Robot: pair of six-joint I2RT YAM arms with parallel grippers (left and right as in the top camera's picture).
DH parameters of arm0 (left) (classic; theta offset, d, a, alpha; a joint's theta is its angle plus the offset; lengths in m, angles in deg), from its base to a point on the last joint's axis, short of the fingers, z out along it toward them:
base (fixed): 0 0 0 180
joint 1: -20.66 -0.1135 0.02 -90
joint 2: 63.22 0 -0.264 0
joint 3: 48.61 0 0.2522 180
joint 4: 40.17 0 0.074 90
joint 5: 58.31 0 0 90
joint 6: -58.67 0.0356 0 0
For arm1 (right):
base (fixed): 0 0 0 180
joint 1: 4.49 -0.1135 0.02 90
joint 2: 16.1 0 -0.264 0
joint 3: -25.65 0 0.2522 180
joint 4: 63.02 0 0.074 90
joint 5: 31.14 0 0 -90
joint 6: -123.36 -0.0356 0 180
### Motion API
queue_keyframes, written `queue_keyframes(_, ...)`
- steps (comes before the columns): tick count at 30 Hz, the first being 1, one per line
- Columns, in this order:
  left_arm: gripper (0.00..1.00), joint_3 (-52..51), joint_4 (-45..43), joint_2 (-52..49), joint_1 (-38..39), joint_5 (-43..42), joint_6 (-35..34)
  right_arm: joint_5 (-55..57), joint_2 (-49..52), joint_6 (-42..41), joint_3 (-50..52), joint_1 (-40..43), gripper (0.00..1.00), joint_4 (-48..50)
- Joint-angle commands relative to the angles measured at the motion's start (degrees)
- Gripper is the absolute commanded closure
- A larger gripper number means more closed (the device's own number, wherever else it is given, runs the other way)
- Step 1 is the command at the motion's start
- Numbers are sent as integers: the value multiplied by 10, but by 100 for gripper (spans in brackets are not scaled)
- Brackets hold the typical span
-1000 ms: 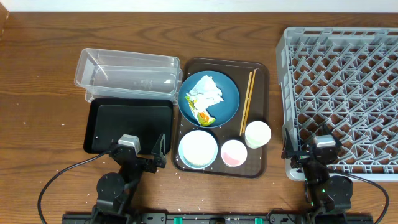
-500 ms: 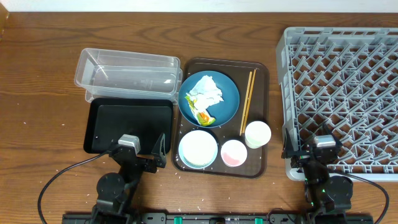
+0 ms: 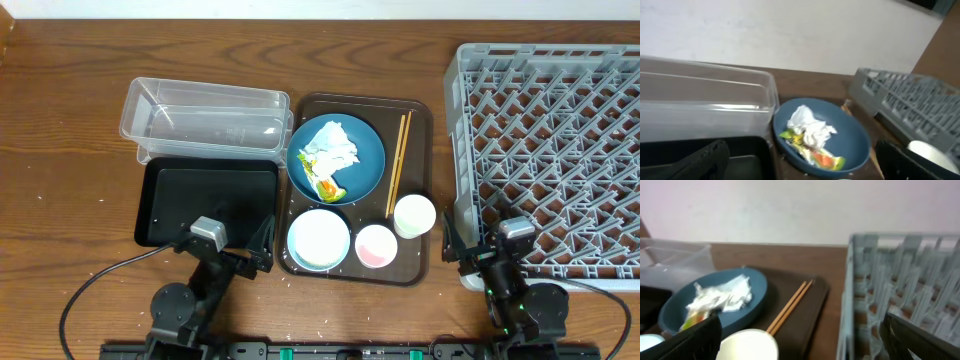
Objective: Sort waste into correct bins and load items into the dishwasher rack
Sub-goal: 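Reach the left gripper down to the pink cup on the brown tray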
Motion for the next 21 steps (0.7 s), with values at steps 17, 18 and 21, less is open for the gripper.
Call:
queue_keyframes(17, 4, 627, 427, -595, 1, -222, -31, -30, 477, -41, -593, 5, 1, -424)
queue_keyframes(18, 4, 644, 438, -614, 1, -242, -31, -38, 502, -41, -618, 5, 1, -437)
queue_keyframes(21, 4, 654, 442, -647, 1, -326, -43, -51, 565, -41, -675, 5, 1, -486)
